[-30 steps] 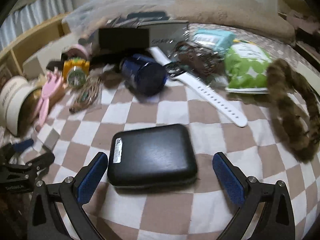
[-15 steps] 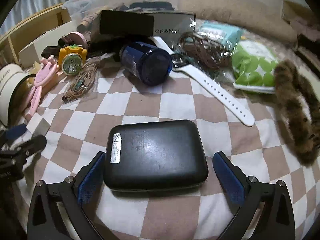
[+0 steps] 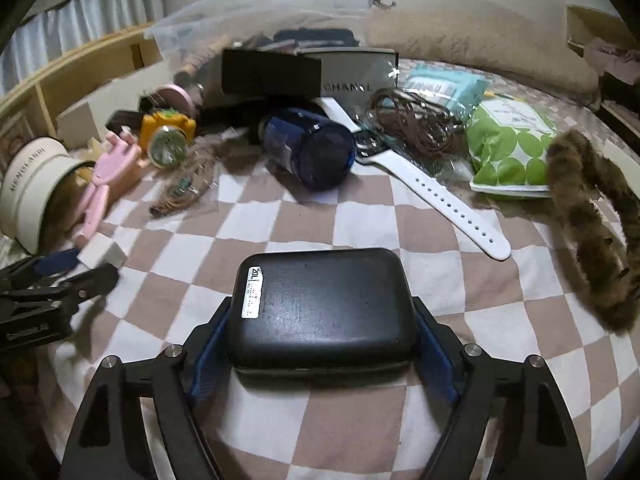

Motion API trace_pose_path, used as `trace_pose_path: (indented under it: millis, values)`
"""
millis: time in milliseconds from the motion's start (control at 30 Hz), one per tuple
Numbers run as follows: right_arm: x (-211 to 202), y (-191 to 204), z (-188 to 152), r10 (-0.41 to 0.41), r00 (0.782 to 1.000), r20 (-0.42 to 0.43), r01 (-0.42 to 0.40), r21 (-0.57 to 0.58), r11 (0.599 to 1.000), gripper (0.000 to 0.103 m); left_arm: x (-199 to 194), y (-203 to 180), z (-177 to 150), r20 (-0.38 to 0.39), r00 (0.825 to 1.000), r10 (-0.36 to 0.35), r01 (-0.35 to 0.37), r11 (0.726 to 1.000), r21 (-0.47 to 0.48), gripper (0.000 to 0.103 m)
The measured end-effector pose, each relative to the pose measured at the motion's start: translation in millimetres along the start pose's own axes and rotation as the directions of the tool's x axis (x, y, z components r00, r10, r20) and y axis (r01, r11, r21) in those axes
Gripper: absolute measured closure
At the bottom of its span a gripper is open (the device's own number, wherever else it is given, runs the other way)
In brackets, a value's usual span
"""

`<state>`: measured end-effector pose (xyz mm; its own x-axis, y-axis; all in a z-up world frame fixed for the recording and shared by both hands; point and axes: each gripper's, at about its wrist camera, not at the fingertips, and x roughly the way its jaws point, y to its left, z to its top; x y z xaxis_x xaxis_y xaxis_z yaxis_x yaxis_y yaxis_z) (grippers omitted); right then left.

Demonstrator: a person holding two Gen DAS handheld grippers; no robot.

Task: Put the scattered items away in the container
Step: 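Lift the tube with the left tool while the right tool carries the case toward the container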

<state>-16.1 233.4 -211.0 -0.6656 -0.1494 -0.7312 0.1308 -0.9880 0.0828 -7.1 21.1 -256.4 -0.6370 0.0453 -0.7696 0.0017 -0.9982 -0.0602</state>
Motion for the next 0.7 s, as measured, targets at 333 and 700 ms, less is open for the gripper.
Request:
trace_pose_path:
  millis: [333, 700]
  values:
    - [-7, 2, -2, 0.077, 0.997, 0.03, -0.077, -0.006, 0.997, 0.021, -4, -3, 0, 0.0, 1.0, -0.02, 0.02, 1.0, 0.01, 0.018]
    - [-19, -4, -5, 0.168, 0.985, 0.042, -0.17, 0.047, 0.984, 0.021, -21, -17, 5, 0.008, 0.997, -0.072, 0.072, 0.997, 0.011, 0.018]
